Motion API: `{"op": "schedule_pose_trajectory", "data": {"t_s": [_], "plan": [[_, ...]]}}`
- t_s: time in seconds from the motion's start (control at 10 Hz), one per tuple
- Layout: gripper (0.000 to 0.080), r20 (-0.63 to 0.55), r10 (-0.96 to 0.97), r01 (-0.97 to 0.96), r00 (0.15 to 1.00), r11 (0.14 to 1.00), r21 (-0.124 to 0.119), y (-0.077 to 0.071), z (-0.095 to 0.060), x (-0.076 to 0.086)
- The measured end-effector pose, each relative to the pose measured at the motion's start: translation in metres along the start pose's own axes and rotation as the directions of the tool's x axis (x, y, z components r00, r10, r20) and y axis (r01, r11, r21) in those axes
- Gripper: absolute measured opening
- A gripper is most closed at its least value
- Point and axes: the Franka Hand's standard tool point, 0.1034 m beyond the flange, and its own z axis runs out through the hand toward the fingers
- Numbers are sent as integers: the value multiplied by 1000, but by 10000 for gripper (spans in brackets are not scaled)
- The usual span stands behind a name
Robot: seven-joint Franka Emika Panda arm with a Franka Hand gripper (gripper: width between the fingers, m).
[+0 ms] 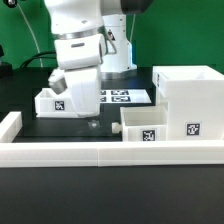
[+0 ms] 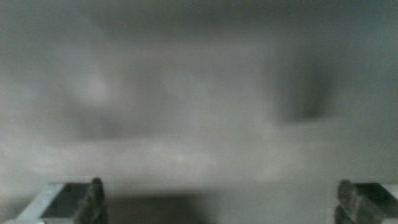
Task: Assemble drawer
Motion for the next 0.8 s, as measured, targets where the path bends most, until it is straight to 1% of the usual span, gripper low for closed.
{"op": "schedule_pose_trajectory", "data": {"t_s": [0.1,0.2,0.8], "plan": [[649,-7,14,-14,1000,1000,3,2,3,11],[649,-11,38,-38,999,999,4,3,4,19],[649,-27,148,-147,989,989,20,2,10,72]]}}
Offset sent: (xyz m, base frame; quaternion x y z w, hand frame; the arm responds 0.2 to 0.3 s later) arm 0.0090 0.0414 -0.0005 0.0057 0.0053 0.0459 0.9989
